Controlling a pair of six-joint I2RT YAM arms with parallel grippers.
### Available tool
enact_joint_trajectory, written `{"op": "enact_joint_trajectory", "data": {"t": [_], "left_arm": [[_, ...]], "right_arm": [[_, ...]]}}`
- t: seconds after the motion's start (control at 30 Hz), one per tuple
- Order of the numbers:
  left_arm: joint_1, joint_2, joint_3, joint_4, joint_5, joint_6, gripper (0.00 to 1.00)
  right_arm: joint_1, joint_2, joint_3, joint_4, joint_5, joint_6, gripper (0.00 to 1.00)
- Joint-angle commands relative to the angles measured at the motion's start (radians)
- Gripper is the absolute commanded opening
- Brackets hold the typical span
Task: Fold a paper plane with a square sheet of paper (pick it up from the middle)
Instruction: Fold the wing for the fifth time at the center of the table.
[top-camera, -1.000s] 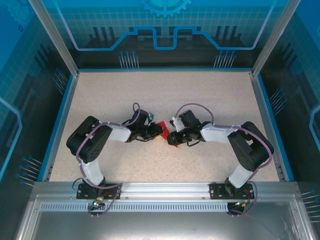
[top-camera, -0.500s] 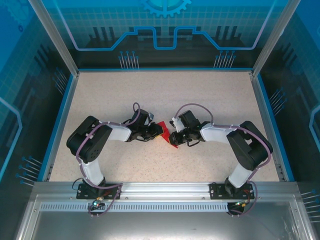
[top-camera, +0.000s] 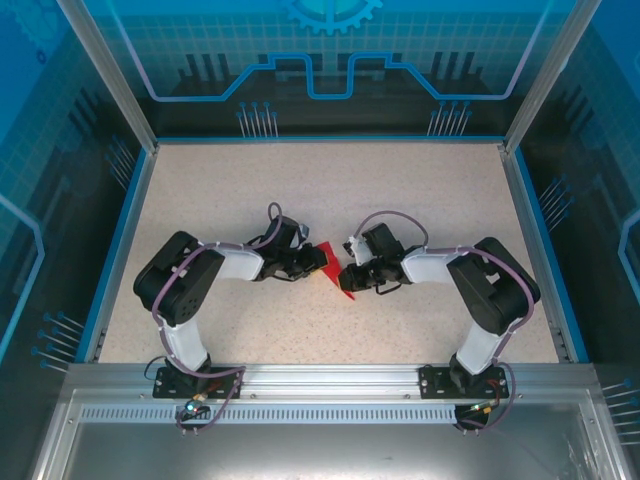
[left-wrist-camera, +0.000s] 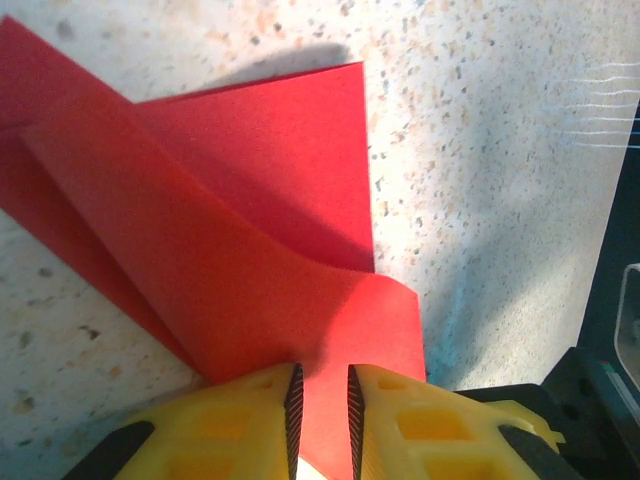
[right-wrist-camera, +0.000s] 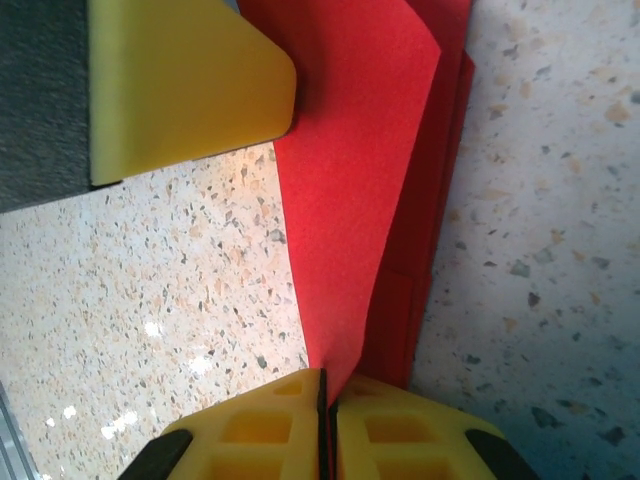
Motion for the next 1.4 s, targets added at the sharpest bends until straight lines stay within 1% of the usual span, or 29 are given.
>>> {"op": "enact_joint_trajectory", "data": {"t": [0.0,0.13,0.27,0.47,0.77,0.9,1.17,1.37], "left_arm": [[-0.002,-0.040,0.025,-0.001,0.024,0.055,0.23],[-0.004,-0.077,-0.017,0.051,0.067,0.048,0.23],[-0.024,-0.075,-0.045,0.090,0.094,0.039,0.23],[-0.049,-0.040,-0.058,0.100,0.059,0.025,0.23],[-0.062,-0.035,-0.123,0.147,0.046,-0.006,0.22],[-0.064,-0.018,-0.112,0.151,0.047,-0.009,0.22],[-0.066,-0.018,-0.093,0.172,0.042,-0.007,0.22],[-0.066,-0.031,-0.113,0.205,0.036,-0.010,0.21]], "right_arm": [[-0.014,0.019,-0.020,-0.006,-0.019,0.021,0.11],[-0.025,0.021,-0.022,0.000,-0.030,0.027,0.11],[-0.029,0.023,-0.027,0.006,-0.037,0.033,0.11],[-0.035,0.024,-0.030,0.009,-0.042,0.036,0.12],[-0.036,0.035,-0.030,0.009,-0.043,0.042,0.12],[-0.036,0.038,-0.030,0.007,-0.047,0.028,0.13],[-0.016,0.044,-0.019,-0.029,-0.007,-0.016,0.14],[-0.001,0.056,-0.010,-0.040,0.012,-0.023,0.13]]}}
